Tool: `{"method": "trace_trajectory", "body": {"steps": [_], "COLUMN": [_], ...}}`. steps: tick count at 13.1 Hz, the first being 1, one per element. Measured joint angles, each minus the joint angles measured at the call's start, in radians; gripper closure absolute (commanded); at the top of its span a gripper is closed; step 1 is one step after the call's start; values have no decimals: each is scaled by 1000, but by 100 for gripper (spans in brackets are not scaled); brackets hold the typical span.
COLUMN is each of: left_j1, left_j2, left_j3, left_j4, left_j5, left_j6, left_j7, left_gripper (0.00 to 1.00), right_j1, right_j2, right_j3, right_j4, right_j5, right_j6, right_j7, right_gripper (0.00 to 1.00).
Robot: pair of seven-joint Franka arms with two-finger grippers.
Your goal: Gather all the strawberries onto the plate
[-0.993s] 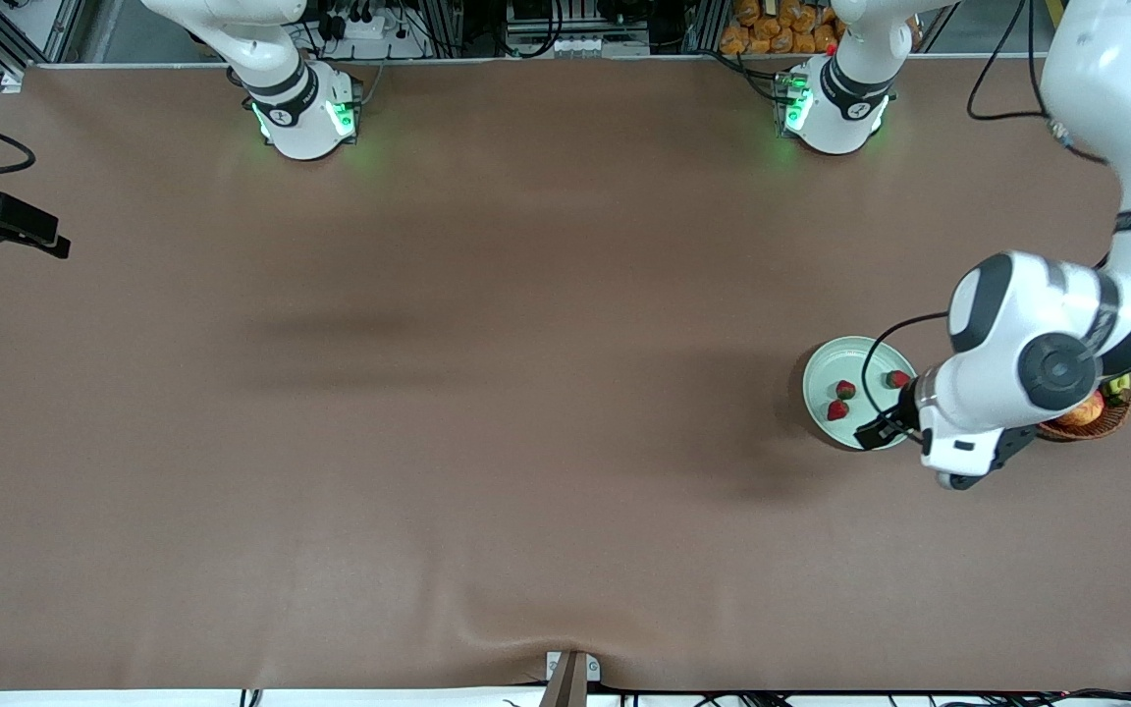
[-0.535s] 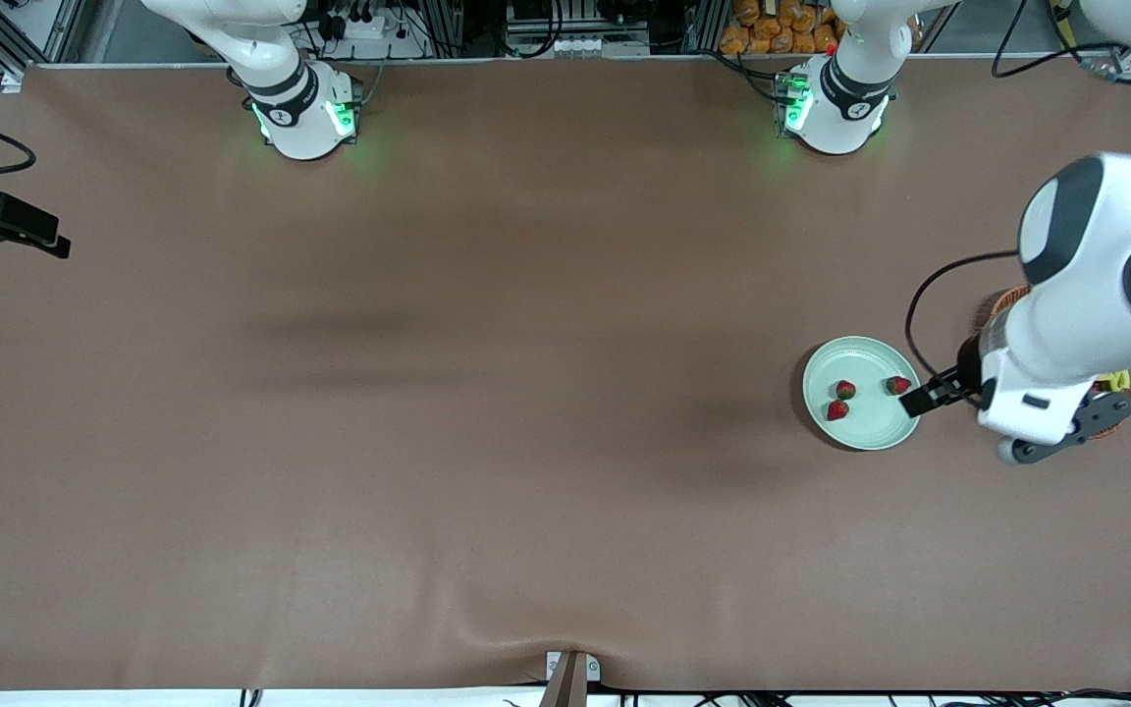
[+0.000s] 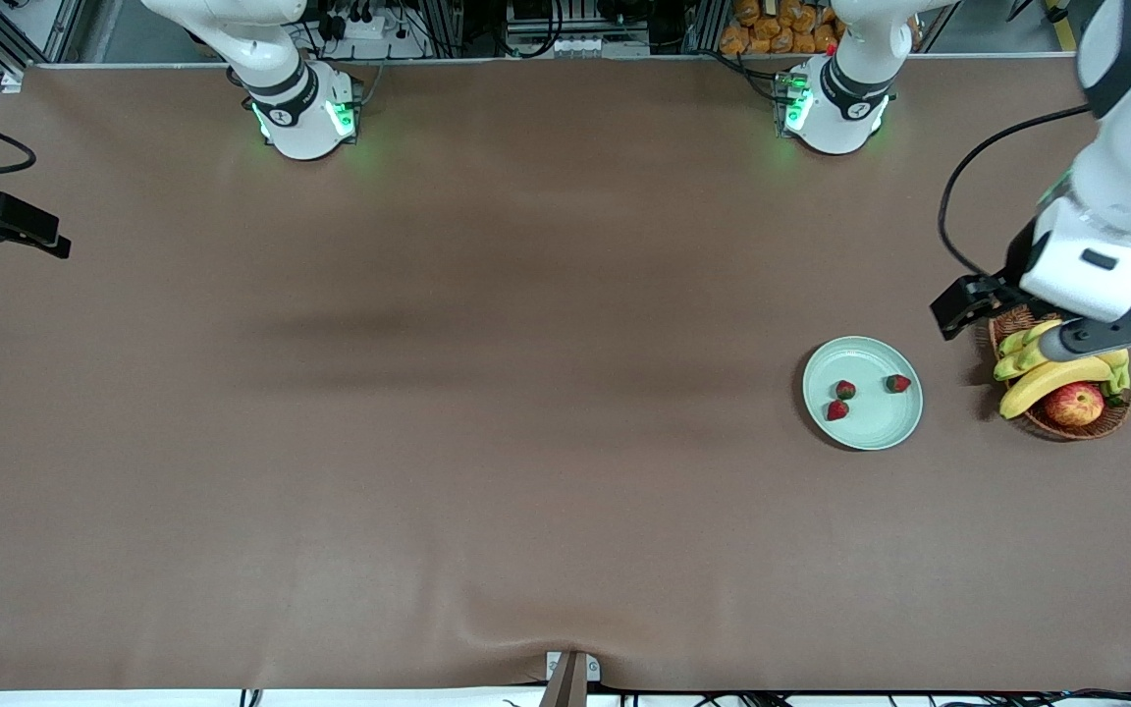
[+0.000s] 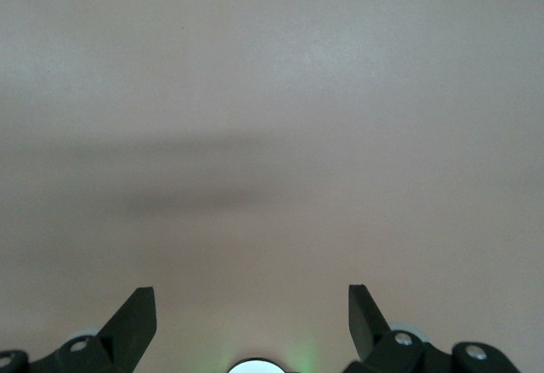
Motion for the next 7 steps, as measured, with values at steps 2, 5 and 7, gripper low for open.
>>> {"method": "trace_trajectory", "body": {"steps": [2, 5, 7], "left_j1": [9, -38, -151], "left_j2": [-1, -16, -37], "left_j3": [35, 206, 365], "left_j4": [19, 26, 26], "left_j5": [-53, -121, -139], "left_j6": [-13, -29, -92], "left_j7": [87, 293, 355], "left_gripper": [0, 0, 0], "right_j1": [0, 0, 0], "right_j2": [0, 0, 0], "right_j3": [0, 0, 0], "right_j4": [0, 0, 0], "right_j5": [0, 0, 0], "right_j6": [0, 0, 0], "right_j7": [0, 0, 0], "right_gripper": [0, 0, 0]}}
